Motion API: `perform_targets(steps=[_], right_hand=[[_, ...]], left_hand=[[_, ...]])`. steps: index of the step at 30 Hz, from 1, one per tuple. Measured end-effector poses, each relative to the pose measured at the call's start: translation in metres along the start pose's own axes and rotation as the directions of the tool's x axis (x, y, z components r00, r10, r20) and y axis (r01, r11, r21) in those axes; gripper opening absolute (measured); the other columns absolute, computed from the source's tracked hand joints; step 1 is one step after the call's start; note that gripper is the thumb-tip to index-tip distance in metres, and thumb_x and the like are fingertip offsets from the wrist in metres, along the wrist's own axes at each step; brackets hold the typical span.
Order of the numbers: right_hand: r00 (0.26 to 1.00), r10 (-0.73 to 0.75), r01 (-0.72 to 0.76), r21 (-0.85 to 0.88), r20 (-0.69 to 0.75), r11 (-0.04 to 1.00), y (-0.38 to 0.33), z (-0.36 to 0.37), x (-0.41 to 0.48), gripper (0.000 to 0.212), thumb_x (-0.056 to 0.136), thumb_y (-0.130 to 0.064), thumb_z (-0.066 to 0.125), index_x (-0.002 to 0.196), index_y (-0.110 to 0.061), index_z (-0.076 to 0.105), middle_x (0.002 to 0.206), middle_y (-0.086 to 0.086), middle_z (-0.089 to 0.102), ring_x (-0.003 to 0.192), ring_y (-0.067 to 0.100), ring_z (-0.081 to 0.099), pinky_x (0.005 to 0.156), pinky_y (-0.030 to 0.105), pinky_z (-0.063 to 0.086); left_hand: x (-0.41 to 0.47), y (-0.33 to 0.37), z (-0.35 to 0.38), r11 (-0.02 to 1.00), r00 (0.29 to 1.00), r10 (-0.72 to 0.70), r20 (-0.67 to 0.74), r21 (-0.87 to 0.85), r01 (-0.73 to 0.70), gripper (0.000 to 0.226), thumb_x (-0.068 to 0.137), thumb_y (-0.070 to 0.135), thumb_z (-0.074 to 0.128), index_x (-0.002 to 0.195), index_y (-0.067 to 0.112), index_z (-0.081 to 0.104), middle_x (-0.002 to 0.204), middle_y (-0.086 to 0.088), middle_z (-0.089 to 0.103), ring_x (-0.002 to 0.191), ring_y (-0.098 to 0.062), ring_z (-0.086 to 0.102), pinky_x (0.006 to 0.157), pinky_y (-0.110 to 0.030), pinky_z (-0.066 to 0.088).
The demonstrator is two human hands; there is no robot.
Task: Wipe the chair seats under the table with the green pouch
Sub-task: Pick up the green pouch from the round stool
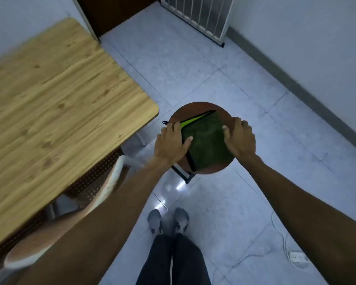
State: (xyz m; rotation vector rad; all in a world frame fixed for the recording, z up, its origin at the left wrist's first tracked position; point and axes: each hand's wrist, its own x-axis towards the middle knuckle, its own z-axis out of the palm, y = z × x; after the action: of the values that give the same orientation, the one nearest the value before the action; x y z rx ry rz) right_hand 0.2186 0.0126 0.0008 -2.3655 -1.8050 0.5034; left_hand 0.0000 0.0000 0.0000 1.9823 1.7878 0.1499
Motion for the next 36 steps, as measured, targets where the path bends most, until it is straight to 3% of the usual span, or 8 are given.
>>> perform_targets(steps=[6,11,14,17,23,26,31,36], right_hand=[[0.995,0.086,-0.086,0.005,0.042,0.996,0.004,0.046,0.030,0.049,0.097,-0.046,0.043,0.126,-0.006,0.045,0.128,0.021,0.054,0.113,0.040,0.055,0.092,0.052,0.048],[0.989,0.135,-0.138,0.061,0.054,0.989,0.010,0.074,0.037,0.048,0.097,-0.049,0.043,0.118,-0.007,0.048,0.122,0.020,0.056,0.109,0.037,0.057,0.087,0.046,0.048],[0.986,0.148,-0.153,0.073,0.077,0.985,0.012,0.081,0.041,0.045,0.097,-0.051,0.042,0.111,-0.008,0.046,0.106,0.018,0.064,0.092,0.037,0.064,0.071,0.037,0.044],[0.982,0.146,-0.152,0.046,0.123,0.987,0.013,0.084,0.043,0.044,0.099,-0.052,0.035,0.106,-0.010,0.044,0.100,0.018,0.066,0.086,0.038,0.065,0.071,0.041,0.048],[0.997,0.078,-0.082,0.181,0.029,0.980,0.008,0.072,0.032,0.039,0.102,-0.048,0.029,0.097,-0.012,0.042,0.086,0.014,0.063,0.069,0.030,0.059,0.064,0.038,0.048],[1.000,0.029,-0.027,0.255,-0.006,0.967,-0.008,0.056,0.017,0.042,0.101,-0.049,0.029,0.102,-0.011,0.045,0.080,0.007,0.059,0.063,0.021,0.056,0.054,0.026,0.037],[0.995,-0.102,0.093,0.368,0.006,0.925,-0.053,0.025,-0.026,0.033,0.102,-0.050,0.029,0.095,-0.020,0.039,0.071,-0.001,0.056,0.058,0.017,0.056,0.048,0.025,0.033],[0.959,-0.283,0.271,0.398,-0.029,0.876,-0.109,0.002,-0.079,0.027,0.102,-0.049,0.030,0.091,-0.025,0.036,0.067,-0.007,0.051,0.052,0.010,0.050,0.044,0.023,0.027]], left_hand=[[0.025,0.012,0.063,0.918,0.937,-0.340,0.085,-0.184,0.350,0.065,0.095,0.054,0.050,0.136,0.006,0.036,0.137,-0.018,0.044,0.124,-0.036,0.052,0.094,-0.049,0.052],[0.034,0.030,0.090,0.810,0.852,-0.523,0.021,-0.296,0.505,0.080,0.091,0.055,0.057,0.147,0.007,0.027,0.137,-0.018,0.046,0.121,-0.034,0.055,0.094,-0.043,0.052],[0.041,0.041,0.094,0.672,0.774,-0.632,0.040,-0.470,0.572,0.077,0.090,0.048,0.065,0.144,0.006,0.031,0.134,-0.017,0.056,0.118,-0.035,0.060,0.088,-0.038,0.052],[0.047,0.043,0.096,0.499,0.698,-0.693,0.182,-0.578,0.646,0.055,0.092,0.044,0.064,0.127,0.005,0.049,0.120,-0.016,0.064,0.111,-0.036,0.063,0.084,-0.038,0.050],[0.031,0.047,0.086,0.568,0.786,-0.616,0.050,-0.663,0.487,0.034,0.101,0.041,0.048,0.117,0.010,0.048,0.095,0.002,0.052,0.100,-0.031,0.064,0.074,-0.032,0.041],[0.009,0.043,0.064,0.597,0.798,-0.599,-0.060,-0.697,0.396,0.037,0.102,0.040,0.047,0.124,0.010,0.046,0.099,0.007,0.053,0.095,-0.021,0.062,0.078,-0.029,0.045],[-0.045,0.024,0.010,0.653,0.774,-0.602,-0.195,-0.679,0.336,0.038,0.102,0.044,0.041,0.117,0.010,0.046,0.098,-0.011,0.068,0.088,-0.030,0.068,0.074,-0.043,0.057],[-0.108,-0.006,-0.042,0.699,0.706,-0.622,-0.338,-0.646,0.306,0.040,0.103,0.039,0.041,0.117,0.003,0.046,0.094,-0.018,0.070,0.084,-0.037,0.067,0.064,-0.043,0.051]])
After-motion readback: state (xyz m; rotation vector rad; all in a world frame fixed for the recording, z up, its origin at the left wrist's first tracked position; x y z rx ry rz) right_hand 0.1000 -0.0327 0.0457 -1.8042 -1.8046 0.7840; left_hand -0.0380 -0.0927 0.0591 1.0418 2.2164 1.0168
